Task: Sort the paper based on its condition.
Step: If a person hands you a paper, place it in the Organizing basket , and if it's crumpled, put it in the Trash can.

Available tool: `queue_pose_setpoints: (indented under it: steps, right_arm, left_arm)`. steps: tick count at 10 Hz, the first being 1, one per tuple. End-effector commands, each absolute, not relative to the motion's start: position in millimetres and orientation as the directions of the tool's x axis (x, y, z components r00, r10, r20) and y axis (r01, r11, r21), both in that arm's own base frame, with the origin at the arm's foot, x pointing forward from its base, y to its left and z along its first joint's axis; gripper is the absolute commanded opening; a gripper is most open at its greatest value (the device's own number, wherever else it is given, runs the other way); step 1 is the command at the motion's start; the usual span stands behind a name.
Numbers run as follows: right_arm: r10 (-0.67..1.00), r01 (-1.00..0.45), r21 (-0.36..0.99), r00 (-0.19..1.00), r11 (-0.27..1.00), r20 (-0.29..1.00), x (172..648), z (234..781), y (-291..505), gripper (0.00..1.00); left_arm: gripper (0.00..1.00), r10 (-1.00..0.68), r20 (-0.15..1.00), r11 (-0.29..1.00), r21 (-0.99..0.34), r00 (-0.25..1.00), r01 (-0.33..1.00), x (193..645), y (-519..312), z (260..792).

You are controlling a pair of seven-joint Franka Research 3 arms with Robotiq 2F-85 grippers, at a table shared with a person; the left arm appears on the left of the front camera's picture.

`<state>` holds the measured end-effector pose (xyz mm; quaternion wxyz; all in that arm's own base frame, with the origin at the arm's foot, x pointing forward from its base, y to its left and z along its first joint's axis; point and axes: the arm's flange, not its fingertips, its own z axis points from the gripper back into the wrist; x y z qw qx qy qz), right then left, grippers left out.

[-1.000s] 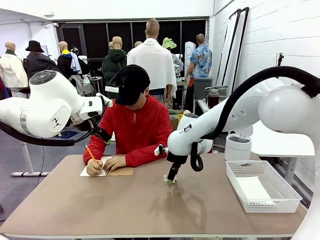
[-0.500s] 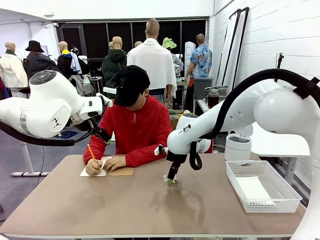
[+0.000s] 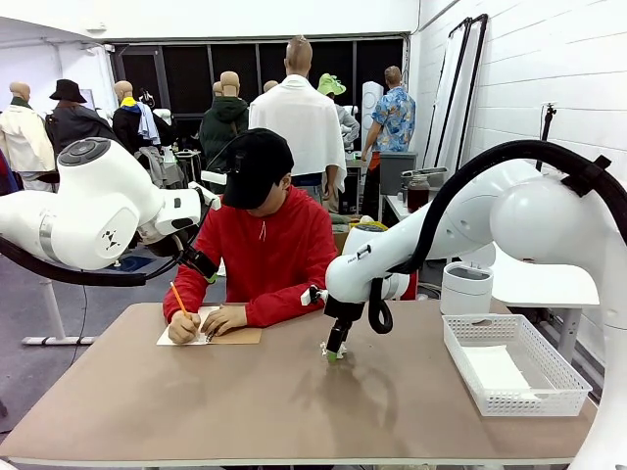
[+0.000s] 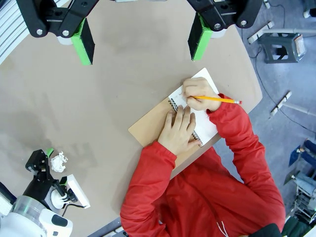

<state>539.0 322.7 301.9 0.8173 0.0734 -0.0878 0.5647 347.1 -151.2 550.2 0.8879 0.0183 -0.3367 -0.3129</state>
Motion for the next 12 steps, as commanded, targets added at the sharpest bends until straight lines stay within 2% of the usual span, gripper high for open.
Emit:
queue_pose_setpoints:
  steps: [1,2,3,5,10,12]
  right_arm:
    - [0.909,-0.929,0.017,0.366,0.370,0.200,543.6,304.3,327.1,0.82]
    - [0.906,-0.925,0.008,0.375,0.381,0.195,543.8,303.5,327.2,0.76]
    - [0.907,-0.924,0.011,0.377,0.382,0.185,543.5,303.8,327.6,0.76]
    - [0.906,-0.925,0.005,0.374,0.381,0.196,543.5,304.5,328.7,0.38]
    - [0.893,-0.913,0.004,0.400,0.408,0.209,542.7,309.2,326.3,0.38]
    - [0.867,-0.885,0.001,0.456,0.465,0.199,538.5,337.5,315.2,0.38]
  left_arm:
    - [1.00,-0.568,0.586,0.803,0.244,0.577,0.543,346.9,-151.2,550.0]
    - [1.00,-0.568,0.586,0.803,0.244,0.577,0.543,346.9,-151.2,550.0]
    - [1.00,-0.568,0.586,0.803,0.244,0.577,0.543,346.9,-151.2,550.0]
    - [1.00,-0.568,0.586,0.803,0.244,0.577,0.543,346.9,-151.2,550.0]
    - [1.00,-0.568,0.586,0.803,0.244,0.577,0.543,346.9,-151.2,550.0]
    - [1.00,-0.568,0.586,0.803,0.244,0.577,0.543,346.9,-151.2,550.0]
